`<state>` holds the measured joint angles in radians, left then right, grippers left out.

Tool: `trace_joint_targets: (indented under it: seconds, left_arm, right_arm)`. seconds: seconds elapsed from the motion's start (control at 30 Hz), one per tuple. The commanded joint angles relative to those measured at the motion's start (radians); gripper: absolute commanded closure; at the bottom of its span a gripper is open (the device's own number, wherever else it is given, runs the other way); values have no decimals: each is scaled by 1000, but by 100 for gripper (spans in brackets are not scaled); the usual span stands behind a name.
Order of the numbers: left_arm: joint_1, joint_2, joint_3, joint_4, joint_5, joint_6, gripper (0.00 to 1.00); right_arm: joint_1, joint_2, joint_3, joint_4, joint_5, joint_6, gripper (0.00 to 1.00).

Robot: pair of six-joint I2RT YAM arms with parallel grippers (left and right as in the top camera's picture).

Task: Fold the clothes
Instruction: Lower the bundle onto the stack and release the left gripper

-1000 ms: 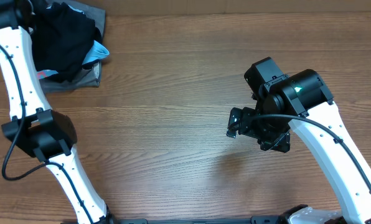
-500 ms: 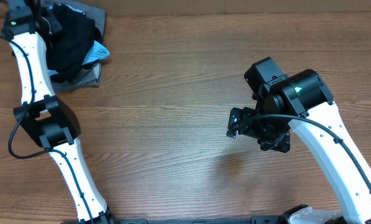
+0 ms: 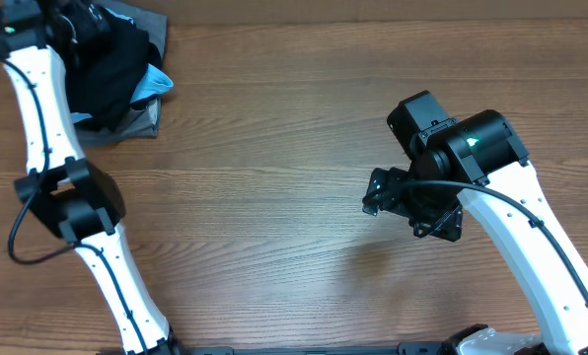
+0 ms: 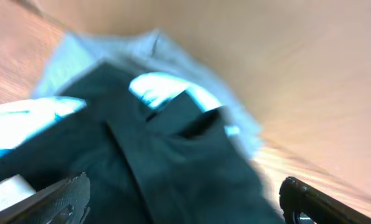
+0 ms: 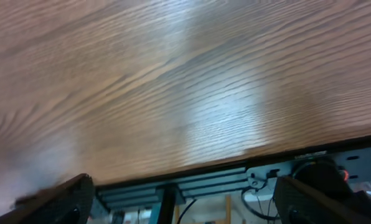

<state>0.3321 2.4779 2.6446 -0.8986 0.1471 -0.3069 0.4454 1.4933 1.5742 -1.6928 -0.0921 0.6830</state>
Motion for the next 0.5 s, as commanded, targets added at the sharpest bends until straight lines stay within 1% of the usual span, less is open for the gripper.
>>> trace_joint_targets:
  seconds: [0.0, 0.07, 0.2, 0.33, 0.47]
  left_arm:
    - [3, -251, 22, -24, 47, -16, 0]
    - [3, -320, 22, -53, 74, -16, 0]
    - [3, -463, 22, -144, 211, -15, 0]
    - [3, -587, 22, -295, 341, -10, 0]
    - [1, -679, 22, -415, 377, -3, 0]
  right_arm:
    - [22, -32, -3, 11, 69, 51, 2]
    - [28, -48, -2, 11, 73, 50, 1]
    - [47, -108, -2, 12, 74, 51, 0]
    - [82, -204, -2, 22, 81, 51, 0]
    - [155, -316, -3, 37, 109, 55, 0]
